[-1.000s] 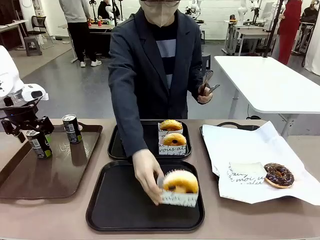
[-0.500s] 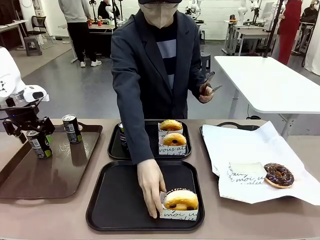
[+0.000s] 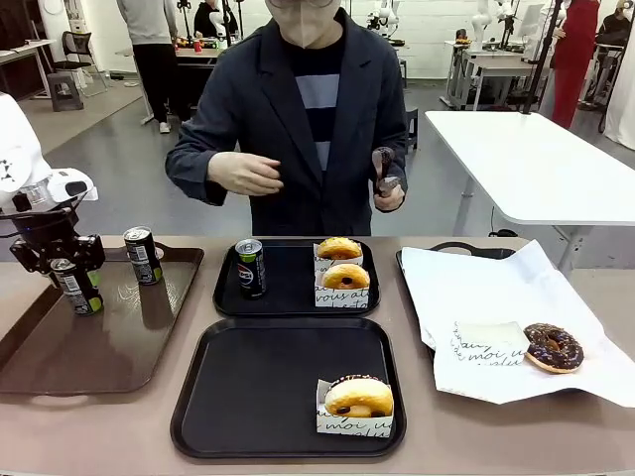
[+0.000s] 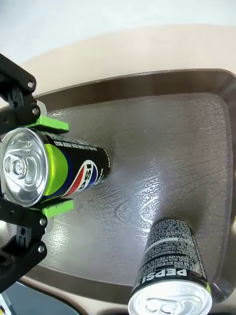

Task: Set up donuts and drinks on trays.
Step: Pick up one Pepsi coke from the Handle tray and place it on the Flat Tray without a Pepsi coke.

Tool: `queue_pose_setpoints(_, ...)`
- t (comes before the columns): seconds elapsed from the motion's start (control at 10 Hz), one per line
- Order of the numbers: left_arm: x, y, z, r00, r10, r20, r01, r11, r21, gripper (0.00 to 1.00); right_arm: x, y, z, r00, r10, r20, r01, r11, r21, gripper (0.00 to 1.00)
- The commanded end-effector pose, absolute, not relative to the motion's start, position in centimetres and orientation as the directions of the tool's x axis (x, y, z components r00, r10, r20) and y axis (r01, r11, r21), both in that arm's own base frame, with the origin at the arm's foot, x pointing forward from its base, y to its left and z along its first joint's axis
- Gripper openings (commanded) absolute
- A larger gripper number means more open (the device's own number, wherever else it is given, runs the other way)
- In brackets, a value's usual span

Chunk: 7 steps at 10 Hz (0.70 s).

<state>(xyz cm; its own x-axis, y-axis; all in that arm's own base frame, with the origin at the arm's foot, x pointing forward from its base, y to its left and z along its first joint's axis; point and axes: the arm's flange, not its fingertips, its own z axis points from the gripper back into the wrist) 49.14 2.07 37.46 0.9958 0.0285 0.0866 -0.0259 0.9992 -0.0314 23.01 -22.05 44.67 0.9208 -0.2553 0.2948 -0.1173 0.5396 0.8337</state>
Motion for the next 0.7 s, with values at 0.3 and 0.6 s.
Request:
queue_pose_setpoints(0.3,48.83,1.94,37.90,0.995,0.054,0.081,-0.049,0.997,-0.056,0.13,23.14,-22.03,44.61,0.914,-0.258,0.315,-0.141,0.526,0.839,1.00)
queue_pose_setpoints(0.6,48.31,2.01,38.56,0.996,0.059,0.067,-0.055,0.996,-0.069,0.00,23.14,-22.03,44.61,0.914,-0.258,0.315,-0.141,0.526,0.839,1.00)
